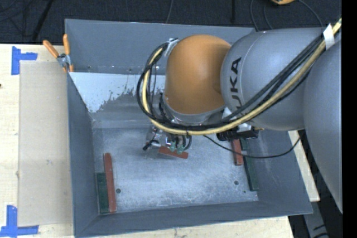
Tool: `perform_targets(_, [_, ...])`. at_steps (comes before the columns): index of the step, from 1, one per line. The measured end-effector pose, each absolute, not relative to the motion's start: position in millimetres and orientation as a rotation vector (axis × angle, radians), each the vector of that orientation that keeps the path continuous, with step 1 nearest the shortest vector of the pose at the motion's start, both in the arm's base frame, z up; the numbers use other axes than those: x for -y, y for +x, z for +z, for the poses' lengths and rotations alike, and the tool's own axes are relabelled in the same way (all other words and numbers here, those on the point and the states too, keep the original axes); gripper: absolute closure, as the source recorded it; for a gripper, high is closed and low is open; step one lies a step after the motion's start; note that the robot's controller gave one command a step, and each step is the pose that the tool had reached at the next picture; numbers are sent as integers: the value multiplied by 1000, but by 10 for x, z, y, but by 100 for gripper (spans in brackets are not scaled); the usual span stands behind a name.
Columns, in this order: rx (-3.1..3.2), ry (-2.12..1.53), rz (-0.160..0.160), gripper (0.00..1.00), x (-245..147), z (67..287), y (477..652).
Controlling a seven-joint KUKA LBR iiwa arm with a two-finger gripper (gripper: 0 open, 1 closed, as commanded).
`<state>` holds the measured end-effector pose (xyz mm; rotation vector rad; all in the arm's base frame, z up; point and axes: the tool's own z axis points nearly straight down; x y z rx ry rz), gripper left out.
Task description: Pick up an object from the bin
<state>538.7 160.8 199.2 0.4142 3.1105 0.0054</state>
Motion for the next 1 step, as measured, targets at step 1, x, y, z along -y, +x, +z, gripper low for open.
perform_targets(1, [-3118,429,-4,100,-1641,2224,5246])
